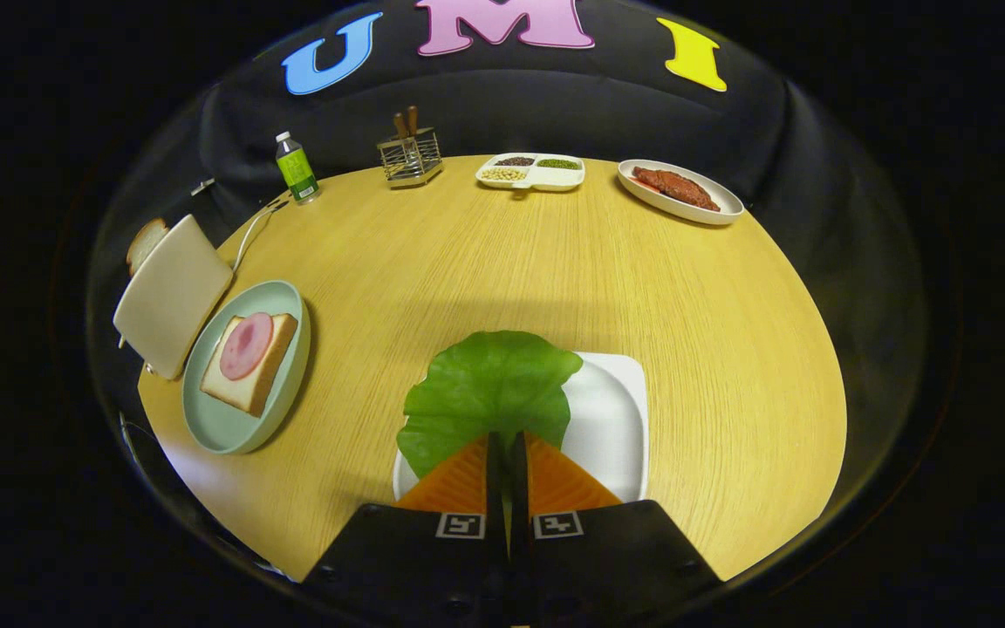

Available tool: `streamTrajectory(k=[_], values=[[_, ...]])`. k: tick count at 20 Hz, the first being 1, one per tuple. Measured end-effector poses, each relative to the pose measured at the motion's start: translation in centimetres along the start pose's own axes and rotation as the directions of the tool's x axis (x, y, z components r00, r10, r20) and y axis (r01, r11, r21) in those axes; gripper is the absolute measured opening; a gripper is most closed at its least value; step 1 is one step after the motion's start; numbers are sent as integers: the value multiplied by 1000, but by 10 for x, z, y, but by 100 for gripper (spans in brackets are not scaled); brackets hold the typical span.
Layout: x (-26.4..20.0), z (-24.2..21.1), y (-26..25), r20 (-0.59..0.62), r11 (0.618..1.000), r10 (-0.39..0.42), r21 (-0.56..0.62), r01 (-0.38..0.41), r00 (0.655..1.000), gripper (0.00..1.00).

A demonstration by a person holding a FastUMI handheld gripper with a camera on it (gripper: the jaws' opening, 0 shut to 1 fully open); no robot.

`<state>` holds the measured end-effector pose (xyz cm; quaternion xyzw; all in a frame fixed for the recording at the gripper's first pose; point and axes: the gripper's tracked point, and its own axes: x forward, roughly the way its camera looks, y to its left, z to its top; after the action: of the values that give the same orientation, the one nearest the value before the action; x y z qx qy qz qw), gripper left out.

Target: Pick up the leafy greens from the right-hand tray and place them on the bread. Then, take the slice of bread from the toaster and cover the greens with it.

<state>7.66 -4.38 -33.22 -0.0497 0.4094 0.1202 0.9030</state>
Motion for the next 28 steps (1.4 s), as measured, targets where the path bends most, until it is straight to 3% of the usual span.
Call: streamTrajectory(k=[7, 15, 22, 28], values=[[-37, 34, 2, 56, 997, -72, 9, 72, 996, 6], [-95, 90, 46, 180, 995, -101, 21, 99, 978, 5], [-114, 119, 121, 239, 1000, -3, -10, 5, 971, 5], [-98, 114, 196, 197, 993, 116, -32, -112, 973, 5]])
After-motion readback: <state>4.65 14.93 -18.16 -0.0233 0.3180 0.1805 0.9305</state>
